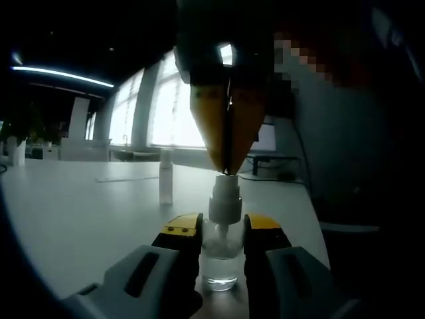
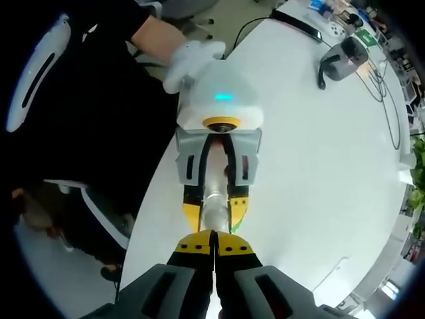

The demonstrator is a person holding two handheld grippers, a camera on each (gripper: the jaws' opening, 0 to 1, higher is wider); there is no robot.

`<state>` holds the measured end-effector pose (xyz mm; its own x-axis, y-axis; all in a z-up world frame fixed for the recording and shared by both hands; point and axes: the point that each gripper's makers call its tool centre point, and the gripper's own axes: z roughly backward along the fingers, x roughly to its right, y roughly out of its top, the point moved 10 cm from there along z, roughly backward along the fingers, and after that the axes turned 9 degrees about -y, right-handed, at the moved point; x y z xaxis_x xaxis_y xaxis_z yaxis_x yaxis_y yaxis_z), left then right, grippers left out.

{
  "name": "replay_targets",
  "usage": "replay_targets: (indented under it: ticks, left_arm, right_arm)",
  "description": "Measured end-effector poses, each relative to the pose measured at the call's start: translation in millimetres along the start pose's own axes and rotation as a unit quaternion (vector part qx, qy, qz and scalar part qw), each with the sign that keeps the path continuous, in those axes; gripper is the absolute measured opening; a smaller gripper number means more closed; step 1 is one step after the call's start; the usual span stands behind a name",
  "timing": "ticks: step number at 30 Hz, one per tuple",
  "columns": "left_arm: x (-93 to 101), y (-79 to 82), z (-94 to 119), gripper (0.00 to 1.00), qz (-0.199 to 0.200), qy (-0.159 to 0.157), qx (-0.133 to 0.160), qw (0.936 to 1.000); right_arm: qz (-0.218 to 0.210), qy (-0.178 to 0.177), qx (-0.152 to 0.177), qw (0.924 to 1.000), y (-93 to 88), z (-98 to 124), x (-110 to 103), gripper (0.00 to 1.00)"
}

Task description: Clamp pump bottle remove cover press pump head put on cover

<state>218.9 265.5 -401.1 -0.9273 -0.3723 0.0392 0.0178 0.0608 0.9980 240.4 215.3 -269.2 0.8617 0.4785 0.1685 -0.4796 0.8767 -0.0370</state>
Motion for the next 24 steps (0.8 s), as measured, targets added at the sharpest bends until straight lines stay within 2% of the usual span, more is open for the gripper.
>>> replay_targets:
  ticks: [4, 11, 24]
  left_arm:
    - [-0.9, -0.2, 0.0, 0.16, 0.000, 0.000, 0.000, 1.0000]
    - [-0.5, 0.0, -0.2, 0.16, 0.001, -0.001, 0.000, 1.0000]
    - [-1.0, -0.4, -0.1, 0.16, 0.002, -0.001, 0.001, 1.0000]
  right_arm:
    - [0.001, -0.005, 0.008, 1.0000, -2.9, 6.1, -0.2, 0.00]
    - [-0.022, -0.005, 0.031, 0.9993, -9.0, 7.2, 1.2, 0.00]
    - [-0.028, -0.005, 0.034, 0.9990, -9.4, 6.5, 0.8, 0.00]
